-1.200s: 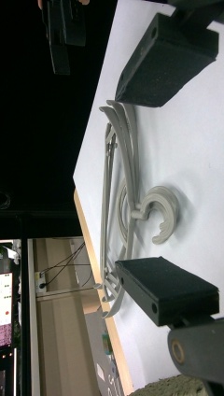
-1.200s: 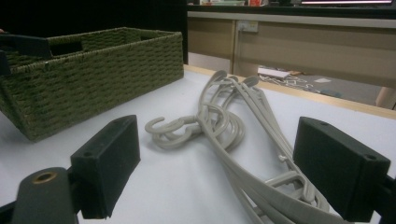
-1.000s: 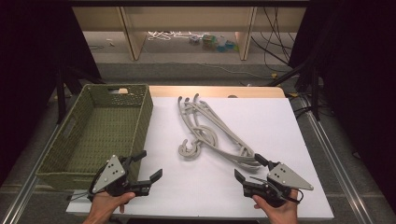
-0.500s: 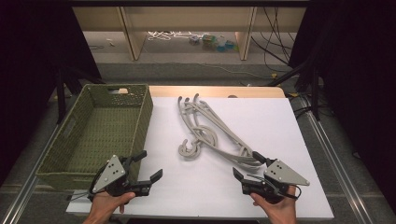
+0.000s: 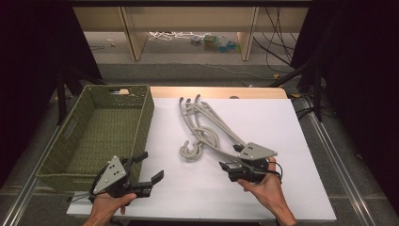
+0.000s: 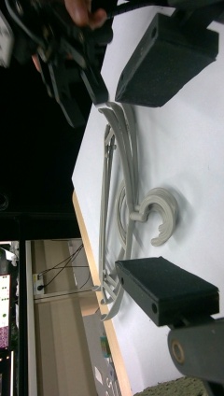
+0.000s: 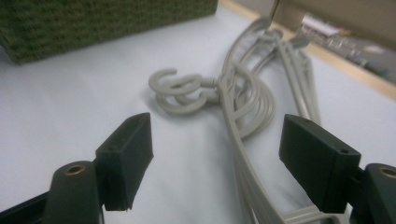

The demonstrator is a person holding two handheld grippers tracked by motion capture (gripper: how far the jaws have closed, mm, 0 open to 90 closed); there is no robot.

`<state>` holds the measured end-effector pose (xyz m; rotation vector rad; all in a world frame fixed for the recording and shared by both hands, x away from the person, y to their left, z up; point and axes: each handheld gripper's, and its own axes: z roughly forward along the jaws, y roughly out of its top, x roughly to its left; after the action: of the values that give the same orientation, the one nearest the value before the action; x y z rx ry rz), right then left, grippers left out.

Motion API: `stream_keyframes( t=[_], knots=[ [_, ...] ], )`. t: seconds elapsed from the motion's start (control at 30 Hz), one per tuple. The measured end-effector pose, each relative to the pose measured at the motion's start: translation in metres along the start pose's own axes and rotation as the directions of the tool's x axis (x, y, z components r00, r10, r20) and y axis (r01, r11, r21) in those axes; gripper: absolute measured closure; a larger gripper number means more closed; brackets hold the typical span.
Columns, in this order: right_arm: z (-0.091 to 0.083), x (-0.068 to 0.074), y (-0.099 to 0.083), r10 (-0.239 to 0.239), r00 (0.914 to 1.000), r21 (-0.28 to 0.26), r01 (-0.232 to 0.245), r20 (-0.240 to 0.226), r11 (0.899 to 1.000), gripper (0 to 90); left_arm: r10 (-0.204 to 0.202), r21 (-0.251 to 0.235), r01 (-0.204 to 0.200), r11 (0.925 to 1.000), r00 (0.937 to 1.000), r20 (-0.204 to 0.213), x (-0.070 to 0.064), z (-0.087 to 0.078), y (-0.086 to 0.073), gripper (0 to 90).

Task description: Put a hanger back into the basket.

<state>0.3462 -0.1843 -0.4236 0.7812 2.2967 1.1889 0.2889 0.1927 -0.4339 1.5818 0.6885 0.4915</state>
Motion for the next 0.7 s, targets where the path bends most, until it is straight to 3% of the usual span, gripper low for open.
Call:
stream_keyframes(
  t=[0.07, 0.27, 0.33, 0.47, 0.5, 0.63, 0.7],
  knots=[
    [0.017, -0.007, 0.0, -0.009, 0.9998, 0.082, 0.01, -0.017, 0.997, 31.0, 0.018, 0.0, -0.018, 0.9998, 0.9998, 0.004, 0.001, 0.0, 0.0, 15.7],
    [0.037, -0.019, 0.003, -0.019, 0.9995, 0.161, 0.023, -0.025, 0.987, 36.2, 0.016, 0.006, -0.016, 0.9999, 0.9998, 0.011, 0.001, 0.0, 0.0, 15.7],
    [0.045, -0.024, 0.004, -0.019, 0.9991, 0.215, 0.027, -0.039, 0.976, 37.5, 0.016, 0.008, -0.016, 0.9998, 0.9998, 0.011, 0.0, 0.0, 0.0, 15.7],
    [0.053, -0.026, 0.003, -0.021, 0.9987, 0.232, 0.032, -0.047, 0.972, 41.2, 0.016, 0.007, -0.016, 0.9999, 0.9998, 0.011, 0.0, 0.0, 0.0, 15.7],
    [0.056, -0.028, 0.003, -0.02, 0.9977, 0.26, 0.036, -0.064, 0.965, 42.5, 0.016, 0.007, -0.016, 0.9998, 0.9998, 0.011, 0.0, 0.0, 0.0, 15.7],
    [0.065, -0.03, 0.005, -0.034, 0.9984, 0.275, 0.045, -0.046, 0.96, 46.2, 0.016, 0.009, -0.016, 0.9998, 0.9998, 0.012, 0.0, 0.0, 0.0, 15.8],
    [0.068, -0.033, 0.008, -0.033, 0.9971, 0.296, 0.052, -0.068, 0.954, 48.7, 0.003, 0.009, -0.003, 1.0, 0.9999, 0.012, -0.001, 0.001, 0.0, 15.8]
  ],
)
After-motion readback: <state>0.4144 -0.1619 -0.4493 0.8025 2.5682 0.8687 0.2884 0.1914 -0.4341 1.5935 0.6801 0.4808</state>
